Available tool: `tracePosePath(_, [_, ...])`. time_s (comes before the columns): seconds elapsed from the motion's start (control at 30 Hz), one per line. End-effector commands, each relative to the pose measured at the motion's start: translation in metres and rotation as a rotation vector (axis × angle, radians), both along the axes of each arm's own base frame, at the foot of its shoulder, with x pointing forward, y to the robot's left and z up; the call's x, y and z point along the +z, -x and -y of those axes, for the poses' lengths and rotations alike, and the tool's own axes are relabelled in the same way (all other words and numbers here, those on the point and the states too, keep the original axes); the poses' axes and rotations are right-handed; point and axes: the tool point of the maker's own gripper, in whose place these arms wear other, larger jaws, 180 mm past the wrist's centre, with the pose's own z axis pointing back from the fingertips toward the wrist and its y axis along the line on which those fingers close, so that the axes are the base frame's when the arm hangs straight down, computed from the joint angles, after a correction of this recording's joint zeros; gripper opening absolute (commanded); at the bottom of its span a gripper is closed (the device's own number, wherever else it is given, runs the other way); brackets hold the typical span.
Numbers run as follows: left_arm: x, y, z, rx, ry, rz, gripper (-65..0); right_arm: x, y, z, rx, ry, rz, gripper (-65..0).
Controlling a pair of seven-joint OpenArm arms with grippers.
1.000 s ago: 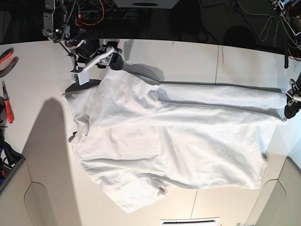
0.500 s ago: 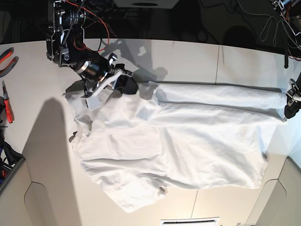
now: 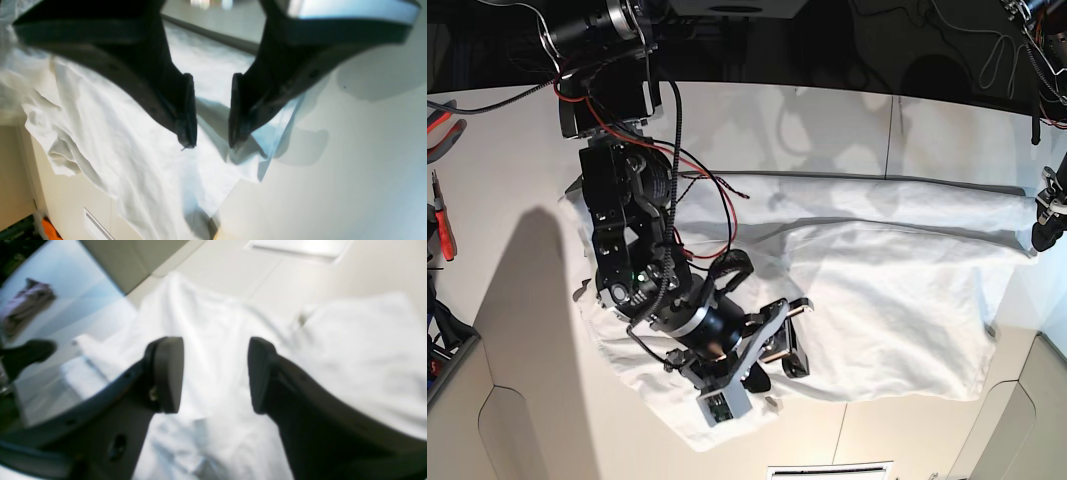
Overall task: Layout the t-shirt on the table in an organized manner, then fold the t-shirt properly
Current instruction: 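Lift the shirt edge with both grippers and stretch it taut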
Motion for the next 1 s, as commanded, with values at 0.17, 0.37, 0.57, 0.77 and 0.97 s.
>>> tracePosePath(0.17, [0.022,-0.009,-0.01,0.0,-0.031,0.06,-45.5,0.018,-0.017,0.01,-0.031,0.075,0.062,-45.4])
tracePosePath(0.37, [0.024,-0.009,-0.012,-0.001,-0.037,0.06,-45.5,-0.021,-0.002,0.032,-0.043,0.17,-0.11,-65.0])
tracePosePath(0.57, [0.008,0.004,-0.008,-0.1,-0.028,-0.117,-62.6,-0.08,0.023,0.099,-0.17,0.207,-0.246,-65.0])
tracePosePath(0.77, [0.018,-0.001,-0.001,-0.119,0.033,-0.075,-65.0,-0.126,0.071,0.129,-0.153,0.193,-0.359,-65.0])
tracePosePath(0.97, [-0.027,-0.007,0.048,-0.328,-0.108,-0.24,-65.0,-0.15,0.084,0.172,-0.213,0.321,-0.37,-65.0])
